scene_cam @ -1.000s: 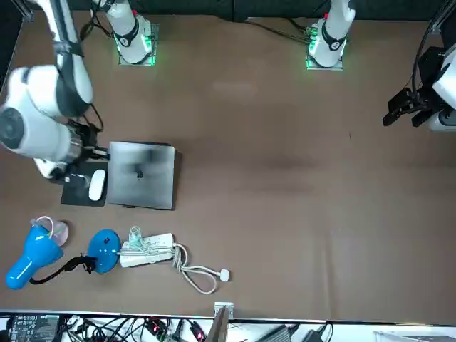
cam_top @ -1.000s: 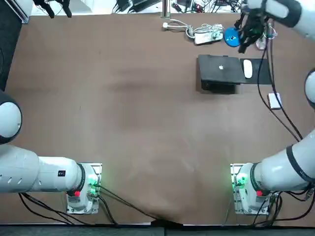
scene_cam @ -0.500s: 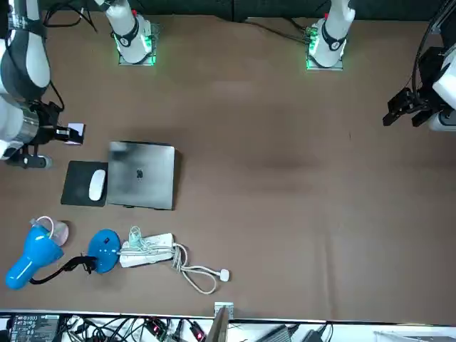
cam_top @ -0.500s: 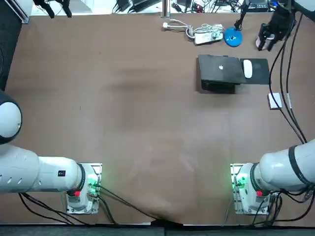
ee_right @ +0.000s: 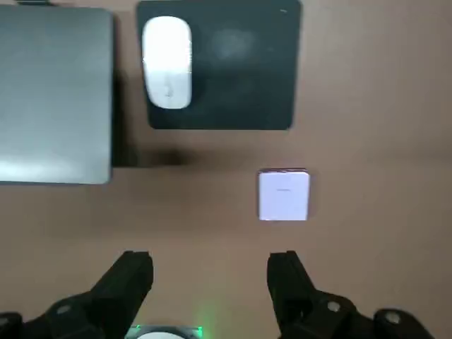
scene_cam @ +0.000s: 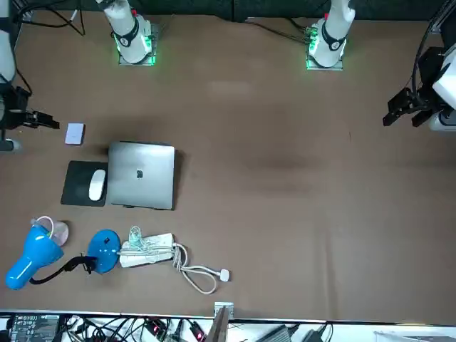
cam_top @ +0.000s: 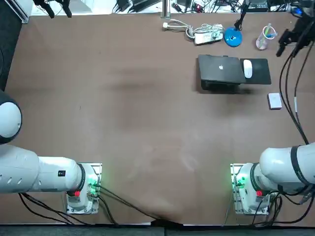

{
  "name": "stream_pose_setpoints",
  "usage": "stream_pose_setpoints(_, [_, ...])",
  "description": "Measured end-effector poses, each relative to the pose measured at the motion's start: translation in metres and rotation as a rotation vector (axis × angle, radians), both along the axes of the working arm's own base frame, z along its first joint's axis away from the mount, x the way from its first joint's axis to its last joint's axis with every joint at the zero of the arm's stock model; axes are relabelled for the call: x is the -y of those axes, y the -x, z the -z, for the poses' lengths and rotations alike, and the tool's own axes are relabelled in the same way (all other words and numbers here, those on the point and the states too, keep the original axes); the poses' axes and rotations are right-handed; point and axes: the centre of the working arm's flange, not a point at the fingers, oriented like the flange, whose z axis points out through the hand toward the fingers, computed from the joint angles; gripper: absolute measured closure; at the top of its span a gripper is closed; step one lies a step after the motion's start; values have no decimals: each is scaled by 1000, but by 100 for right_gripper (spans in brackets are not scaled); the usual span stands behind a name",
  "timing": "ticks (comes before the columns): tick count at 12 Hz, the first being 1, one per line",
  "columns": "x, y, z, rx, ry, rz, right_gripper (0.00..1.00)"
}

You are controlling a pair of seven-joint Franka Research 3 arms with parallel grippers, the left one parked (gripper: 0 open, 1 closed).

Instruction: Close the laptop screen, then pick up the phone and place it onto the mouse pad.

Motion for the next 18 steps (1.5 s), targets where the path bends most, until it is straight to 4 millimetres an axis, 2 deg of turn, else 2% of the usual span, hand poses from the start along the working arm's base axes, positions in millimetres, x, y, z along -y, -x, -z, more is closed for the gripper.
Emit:
stream_pose_setpoints(2, [25,12,7,21,0,25,0])
stream_pose_setpoints(4, [39,27,25,58,4,19,0])
stream_pose_setpoints(10, [51,71,99,136,22,-6,0])
stream_pose_setpoints(12, [63,86,119,151,19,-20,0])
stream_pose_setpoints(18, [67,100,171,185,27,-10,0])
